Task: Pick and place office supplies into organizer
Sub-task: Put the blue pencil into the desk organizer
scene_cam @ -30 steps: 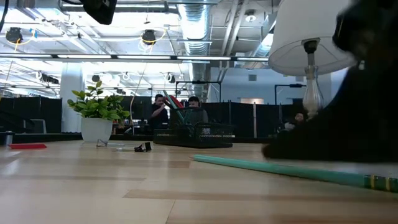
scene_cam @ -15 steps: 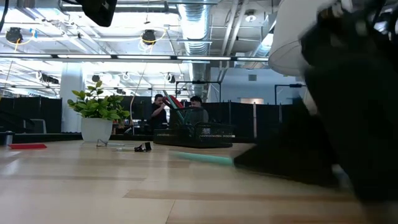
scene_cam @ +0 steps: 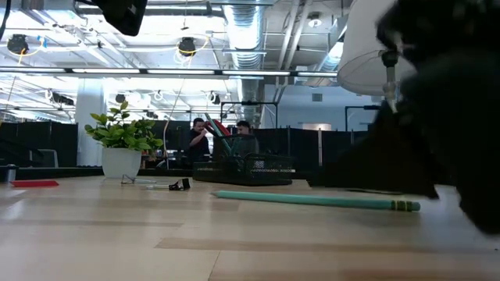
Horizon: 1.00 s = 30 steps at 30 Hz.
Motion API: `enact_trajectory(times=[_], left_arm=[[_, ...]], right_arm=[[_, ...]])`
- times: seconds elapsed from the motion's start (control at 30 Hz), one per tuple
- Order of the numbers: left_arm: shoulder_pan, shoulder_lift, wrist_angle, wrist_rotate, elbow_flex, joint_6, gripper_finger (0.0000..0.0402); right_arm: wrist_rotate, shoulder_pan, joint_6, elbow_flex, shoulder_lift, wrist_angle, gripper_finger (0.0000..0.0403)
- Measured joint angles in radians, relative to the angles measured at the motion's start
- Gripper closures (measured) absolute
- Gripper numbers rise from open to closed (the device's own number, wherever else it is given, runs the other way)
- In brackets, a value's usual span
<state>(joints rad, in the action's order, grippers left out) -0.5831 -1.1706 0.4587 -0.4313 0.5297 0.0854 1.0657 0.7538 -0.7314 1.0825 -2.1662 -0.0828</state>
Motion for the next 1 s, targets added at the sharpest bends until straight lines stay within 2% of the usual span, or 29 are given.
enact_trajectory(times=[0.07,0.2,0.27,0.4,0.57,0.7,0.9,1.0], left_arm=[[0.000,0.000,0.000,0.000,0.000,0.000,0.0276],[0.000,0.000,0.000,0.000,0.000,0.000,0.0276],[0.000,0.000,0.000,0.001,0.000,0.000,0.0276],[0.000,0.000,0.002,0.002,0.000,-0.012,0.0276],[0.000,0.000,0.005,0.002,0.000,-0.011,0.0276],[0.000,0.000,0.006,0.002,0.000,-0.011,0.0276],[0.000,0.000,0.013,-0.001,0.000,-0.029,0.0276],[0.002,0.000,0.020,-0.018,0.000,-0.048,0.0276]], right_arm=[[0.022,-0.005,-0.058,-0.011,0.000,0.079,0.0313],[0.143,-0.004,-0.096,-0.010,0.009,0.206,0.0313],[0.143,-0.004,-0.134,-0.010,0.026,0.283,0.0313],[0.071,-0.010,-0.313,-0.010,0.079,0.493,0.0313],[0.093,0.002,-0.423,-0.024,0.180,0.694,0.0313],[0.093,0.017,-0.403,-0.061,0.337,0.811,0.0313],[0.098,0.023,-0.277,-0.099,0.717,0.985,0.0313],[0.197,0.021,-0.244,-0.157,0.897,0.932,0.0313]])
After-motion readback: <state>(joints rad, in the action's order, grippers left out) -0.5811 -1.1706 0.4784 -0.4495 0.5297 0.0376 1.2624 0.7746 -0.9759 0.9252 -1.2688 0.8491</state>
